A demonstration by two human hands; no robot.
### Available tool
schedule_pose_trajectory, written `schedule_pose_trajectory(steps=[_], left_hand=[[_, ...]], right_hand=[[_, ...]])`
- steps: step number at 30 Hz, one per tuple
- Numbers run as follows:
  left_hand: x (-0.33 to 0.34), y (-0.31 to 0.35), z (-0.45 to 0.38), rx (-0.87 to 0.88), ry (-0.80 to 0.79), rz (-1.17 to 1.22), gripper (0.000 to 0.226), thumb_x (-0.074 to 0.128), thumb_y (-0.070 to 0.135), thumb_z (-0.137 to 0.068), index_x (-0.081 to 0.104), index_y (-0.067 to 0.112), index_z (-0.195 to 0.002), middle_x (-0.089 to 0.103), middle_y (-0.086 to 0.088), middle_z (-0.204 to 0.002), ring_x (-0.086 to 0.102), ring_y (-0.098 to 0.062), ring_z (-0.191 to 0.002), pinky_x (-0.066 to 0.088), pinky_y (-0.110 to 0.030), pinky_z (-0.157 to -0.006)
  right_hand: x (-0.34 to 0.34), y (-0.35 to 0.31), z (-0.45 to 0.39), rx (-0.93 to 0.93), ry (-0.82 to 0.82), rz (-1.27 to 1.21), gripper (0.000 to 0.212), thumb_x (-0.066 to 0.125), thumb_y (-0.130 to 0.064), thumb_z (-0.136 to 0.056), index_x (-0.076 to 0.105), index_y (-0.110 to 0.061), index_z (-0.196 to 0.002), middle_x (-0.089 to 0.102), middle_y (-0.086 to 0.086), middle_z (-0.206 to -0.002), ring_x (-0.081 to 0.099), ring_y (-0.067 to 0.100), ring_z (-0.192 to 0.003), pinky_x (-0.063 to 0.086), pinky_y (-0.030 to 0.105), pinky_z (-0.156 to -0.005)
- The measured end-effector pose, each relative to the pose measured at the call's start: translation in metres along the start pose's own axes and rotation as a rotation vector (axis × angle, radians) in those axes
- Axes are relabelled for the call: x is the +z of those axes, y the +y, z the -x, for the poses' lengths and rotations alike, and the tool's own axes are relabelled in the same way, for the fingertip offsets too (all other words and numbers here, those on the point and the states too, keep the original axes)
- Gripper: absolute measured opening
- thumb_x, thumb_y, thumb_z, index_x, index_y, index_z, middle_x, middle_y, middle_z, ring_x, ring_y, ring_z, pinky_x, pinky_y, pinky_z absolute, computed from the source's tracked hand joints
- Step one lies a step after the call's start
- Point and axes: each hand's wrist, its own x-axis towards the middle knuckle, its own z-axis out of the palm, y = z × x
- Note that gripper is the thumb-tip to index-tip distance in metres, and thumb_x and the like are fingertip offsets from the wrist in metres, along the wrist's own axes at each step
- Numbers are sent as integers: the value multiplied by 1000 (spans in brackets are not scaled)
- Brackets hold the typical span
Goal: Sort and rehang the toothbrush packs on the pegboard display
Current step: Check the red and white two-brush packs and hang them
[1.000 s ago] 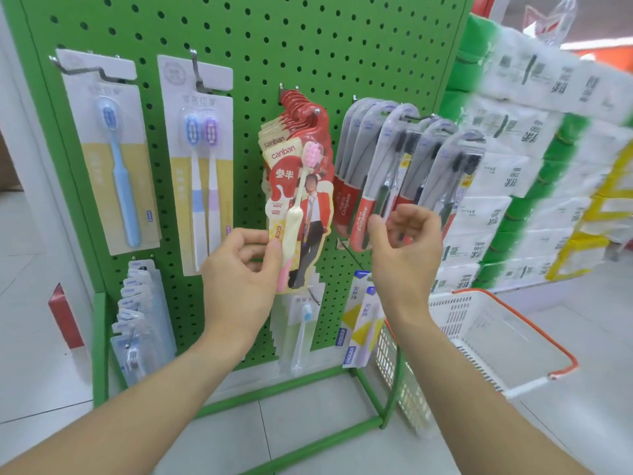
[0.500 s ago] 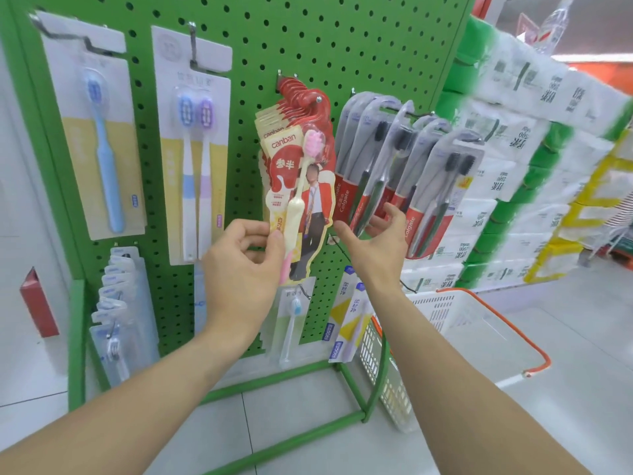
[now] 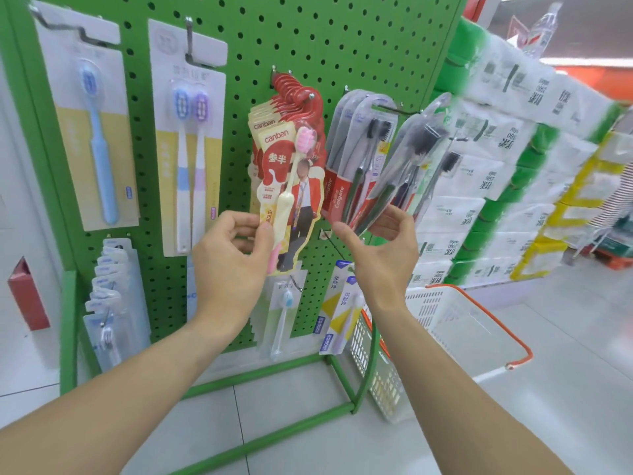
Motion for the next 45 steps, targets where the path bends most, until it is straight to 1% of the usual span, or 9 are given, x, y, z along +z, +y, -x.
schedule_pose_trajectory(steps=[14, 20, 23, 26, 29, 33, 37, 42, 45], left_hand=[[-8, 2, 5, 10, 2, -60, 16, 70, 17, -93, 58, 18, -103, 62, 11, -88, 59, 6, -76, 48, -11, -70], [-29, 31, 30, 328, -181, 46, 26, 63, 17, -93, 54, 23, -116, 59, 15, -95, 59, -7, -91, 48, -21, -81], [-28, 42, 48, 115, -456, 32, 43, 66, 43, -93, 53, 26, -130, 67, 19, -113, 64, -3, -109, 47, -14, -87], [-32, 31, 47, 107, -403, -191, 11, 67, 25, -95, 61, 28, -86, 66, 24, -70, 60, 9, -67, 41, -7, -60], [-47, 17, 34, -7, -478, -260, 14, 69, 18, -94, 66, 23, -82, 72, 5, -73, 65, -6, -67, 51, -19, -64], [-57, 3, 36, -261, -888, -139, 5, 74, 20, -92, 75, 19, -97, 79, 1, -91, 76, -17, -88, 59, -39, -84], [-63, -5, 41, -424, -1114, -35, 30, 72, 26, -84, 73, 7, -107, 77, -15, -105, 74, -33, -101, 58, -48, -92], [-62, -7, 45, -473, -1225, -79, 26, 73, 16, -91, 66, 1, -112, 77, -14, -108, 73, -35, -101, 56, -54, -95], [-58, -5, 45, -526, -1198, 13, 32, 65, 2, -94, 60, 6, -126, 74, -18, -114, 72, -36, -105, 59, -49, -91]], right_hand=[[-29, -7, 31, -41, -257, 25, 67, 99, -42, -55, 63, -28, -110, 71, -13, -99, 65, 0, -94, 54, 24, -88], [-37, -13, 49, -195, -460, 29, 67, 99, -45, -48, 58, -36, -100, 68, -17, -92, 65, 6, -89, 50, 16, -77], [-34, -14, 66, -199, -682, 119, 67, 101, -42, -46, 56, -31, -93, 66, -13, -84, 63, 7, -79, 50, 20, -71], [-34, -10, 77, -152, -941, 295, 65, 101, -45, -47, 52, -25, -83, 64, -7, -78, 58, 10, -70, 47, 22, -62], [-41, -9, 71, -145, -1065, 398, 52, 97, -51, -55, 60, -21, -77, 68, 0, -76, 61, 15, -70, 49, 27, -64], [-53, -10, 57, 49, -1010, 58, 52, 92, -39, -72, 62, -11, -104, 73, 6, -96, 69, 22, -82, 56, 29, -67], [-58, -10, 57, 244, -1336, -237, 48, 76, -13, -86, 58, -4, -130, 70, 13, -118, 67, 29, -105, 58, 48, -86], [-51, -12, 64, 293, -1115, -178, 20, 56, -22, -101, 65, -11, -87, 66, -6, -63, 58, 6, -52, 46, 18, -48], [-45, -6, 65, 149, -1054, -36, 21, 59, -21, -102, 68, -10, -86, 64, -4, -62, 54, 6, -51, 43, 17, -49]])
